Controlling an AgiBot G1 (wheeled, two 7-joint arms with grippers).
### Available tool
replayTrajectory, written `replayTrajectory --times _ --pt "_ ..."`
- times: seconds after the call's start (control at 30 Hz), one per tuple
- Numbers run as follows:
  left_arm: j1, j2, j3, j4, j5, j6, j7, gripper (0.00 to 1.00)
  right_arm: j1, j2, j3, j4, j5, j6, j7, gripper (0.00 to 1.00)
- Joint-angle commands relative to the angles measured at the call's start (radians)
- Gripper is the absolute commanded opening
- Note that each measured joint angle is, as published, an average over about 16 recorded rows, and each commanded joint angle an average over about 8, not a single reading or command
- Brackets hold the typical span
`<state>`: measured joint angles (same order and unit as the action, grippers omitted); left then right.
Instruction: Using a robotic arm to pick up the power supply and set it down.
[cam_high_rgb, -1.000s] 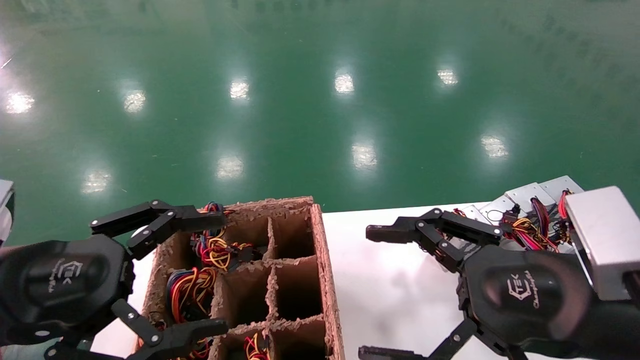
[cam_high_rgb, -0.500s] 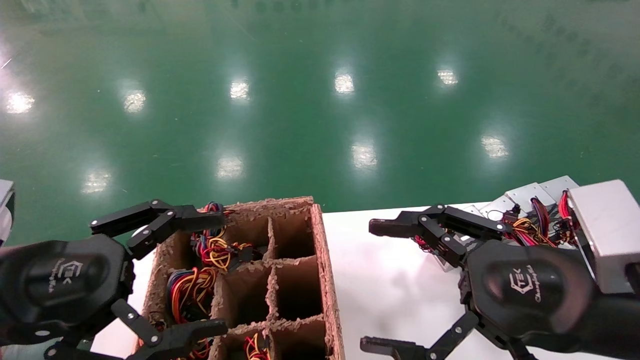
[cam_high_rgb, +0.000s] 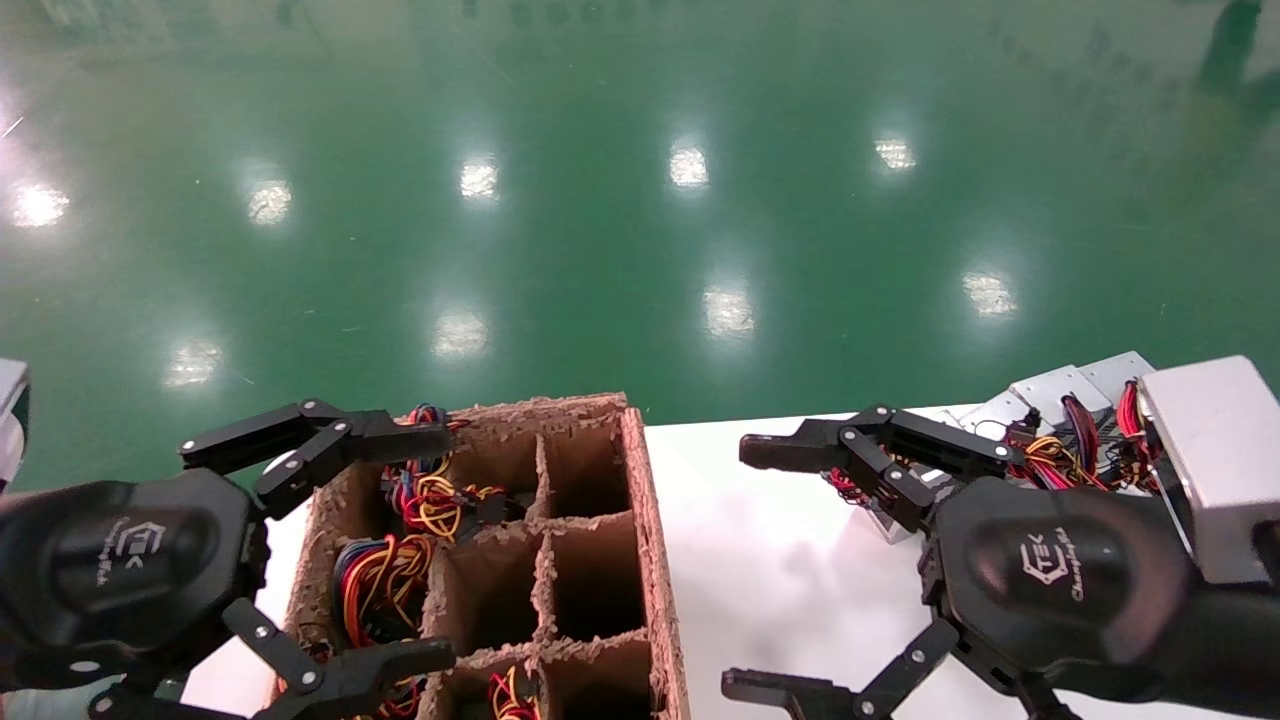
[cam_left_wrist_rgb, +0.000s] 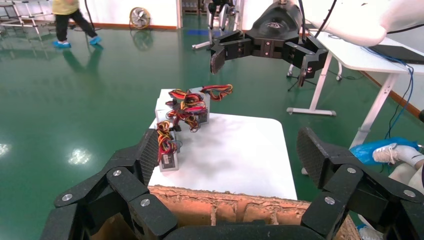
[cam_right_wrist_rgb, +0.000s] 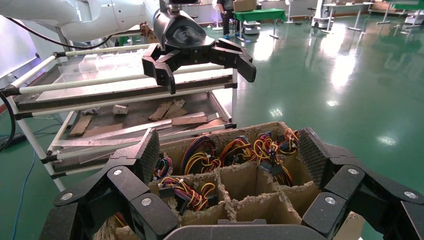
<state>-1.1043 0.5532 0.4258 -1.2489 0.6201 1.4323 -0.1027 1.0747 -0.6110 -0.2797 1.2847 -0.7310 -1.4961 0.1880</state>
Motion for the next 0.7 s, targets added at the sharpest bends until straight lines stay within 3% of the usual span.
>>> replayTrajectory --times 0.03,0.7 --pt "0.0 0.0 0.0 0.0 0.0 0.0 0.0 1.0 0.0 0.0 0.0 0.0 0.0 0.0 0.0 1.0" --pt "0.0 0.0 0.0 0.0 0.0 0.0 0.0 1.0 -0.001 0.0 0.0 -0.001 0.001 0.001 -0.001 1.0"
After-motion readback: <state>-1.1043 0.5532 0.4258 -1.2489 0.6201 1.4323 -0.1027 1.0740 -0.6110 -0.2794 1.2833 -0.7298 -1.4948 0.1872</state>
